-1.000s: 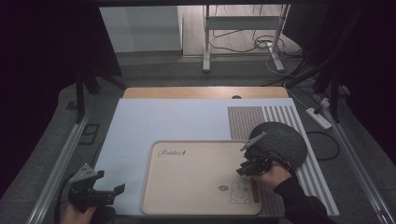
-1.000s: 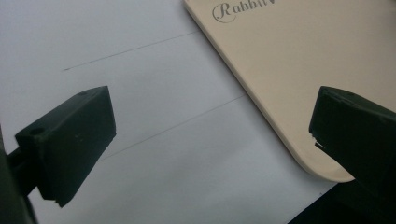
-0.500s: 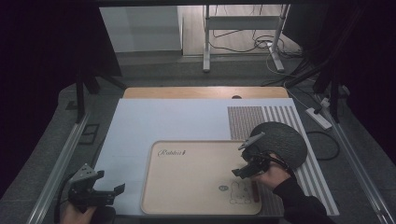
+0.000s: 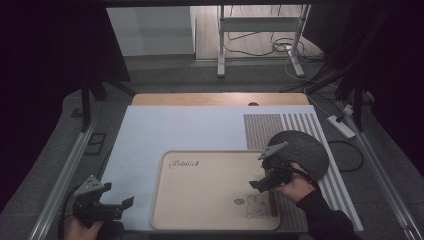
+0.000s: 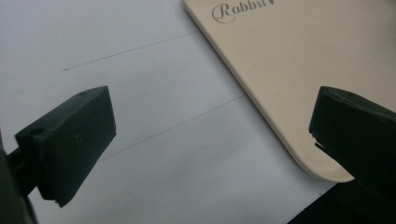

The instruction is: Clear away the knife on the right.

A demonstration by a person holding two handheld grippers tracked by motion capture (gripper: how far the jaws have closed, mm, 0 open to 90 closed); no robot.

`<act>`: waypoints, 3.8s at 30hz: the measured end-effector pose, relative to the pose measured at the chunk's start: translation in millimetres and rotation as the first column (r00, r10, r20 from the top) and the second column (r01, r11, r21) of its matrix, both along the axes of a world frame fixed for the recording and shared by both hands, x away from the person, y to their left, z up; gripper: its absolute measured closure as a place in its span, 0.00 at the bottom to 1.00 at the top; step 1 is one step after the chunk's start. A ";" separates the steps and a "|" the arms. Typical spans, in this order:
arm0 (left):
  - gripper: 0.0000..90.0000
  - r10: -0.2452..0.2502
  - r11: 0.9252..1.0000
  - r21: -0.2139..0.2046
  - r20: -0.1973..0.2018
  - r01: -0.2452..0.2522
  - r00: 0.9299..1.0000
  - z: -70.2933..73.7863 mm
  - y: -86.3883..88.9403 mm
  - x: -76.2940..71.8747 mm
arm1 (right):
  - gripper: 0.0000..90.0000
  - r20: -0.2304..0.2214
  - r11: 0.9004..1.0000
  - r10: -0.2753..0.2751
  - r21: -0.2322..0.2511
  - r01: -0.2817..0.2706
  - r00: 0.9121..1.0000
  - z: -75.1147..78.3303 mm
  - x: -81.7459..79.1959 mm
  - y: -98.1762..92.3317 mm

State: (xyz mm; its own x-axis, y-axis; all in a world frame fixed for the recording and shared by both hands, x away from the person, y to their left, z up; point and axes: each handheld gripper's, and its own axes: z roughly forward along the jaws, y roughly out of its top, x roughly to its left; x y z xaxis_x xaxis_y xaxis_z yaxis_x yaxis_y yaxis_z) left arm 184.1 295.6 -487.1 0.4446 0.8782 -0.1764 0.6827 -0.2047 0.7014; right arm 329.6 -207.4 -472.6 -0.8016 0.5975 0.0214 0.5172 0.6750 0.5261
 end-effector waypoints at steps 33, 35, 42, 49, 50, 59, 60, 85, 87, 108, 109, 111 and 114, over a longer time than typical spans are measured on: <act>0.01 0.001 1.000 -0.014 0.000 -0.001 1.000 -0.2 1.1 0.2 | 0.00 0.062 0.992 -0.095 0.093 0.089 0.993 12.2 -16.8 -31.8; 0.01 0.002 1.000 -0.015 0.000 -0.002 1.000 -0.3 1.3 0.2 | 0.00 0.065 0.991 -0.102 0.096 0.095 0.993 12.1 -18.1 -34.1; 0.01 0.004 1.000 -0.018 -0.001 -0.004 1.000 -0.3 1.7 0.2 | 0.00 0.074 0.987 -0.127 0.107 0.119 0.989 12.3 -22.9 -43.0; 0.01 0.007 1.000 -0.021 -0.001 -0.007 1.000 -0.3 2.0 0.1 | 0.00 0.080 0.985 -0.142 0.113 0.133 0.987 12.0 -27.1 -49.4; 0.01 0.007 1.000 -0.021 -0.001 -0.007 1.000 -0.3 2.0 0.1 | 0.00 0.081 0.984 -0.145 0.117 0.135 0.986 11.8 -27.6 -50.3; 0.01 0.009 1.000 -0.023 -0.002 -0.009 1.000 -0.4 2.2 0.1 | 0.00 0.092 0.979 -0.170 0.131 0.157 0.981 12.5 -32.0 -58.3; 0.00 0.009 1.000 -0.023 -0.002 -0.009 1.000 -0.4 2.2 0.1 | 0.00 0.092 0.978 -0.172 0.131 0.160 0.981 12.6 -32.7 -59.0; 0.00 0.009 1.000 -0.029 0.001 -0.009 1.000 -0.6 3.2 -0.5 | 0.00 0.114 0.950 -0.278 0.179 0.256 0.954 15.3 -54.5 -91.7; 0.00 0.008 1.000 -0.030 0.001 -0.008 1.000 -0.6 3.2 -0.5 | 0.00 0.116 0.948 -0.285 0.180 0.261 0.952 15.3 -56.6 -94.0; 0.00 0.008 0.999 -0.036 0.005 -0.007 1.000 -0.3 3.9 -0.9 | 0.00 0.121 0.908 -0.391 0.213 0.361 0.912 10.7 -75.9 -126.0; 0.00 0.008 0.999 -0.036 0.005 -0.007 1.000 -0.3 3.9 -0.9 | 0.00 0.120 0.906 -0.395 0.213 0.365 0.911 10.6 -76.8 -127.3; 0.00 0.007 0.999 -0.037 0.006 -0.007 1.000 -0.3 4.0 -1.0 | 0.00 0.118 0.902 -0.404 0.216 0.374 0.907 10.8 -78.2 -129.2; 0.00 0.006 0.999 -0.039 0.007 -0.006 1.000 -0.3 4.3 -1.1 | 0.00 0.120 0.896 -0.415 0.227 0.382 0.902 11.5 -80.7 -132.7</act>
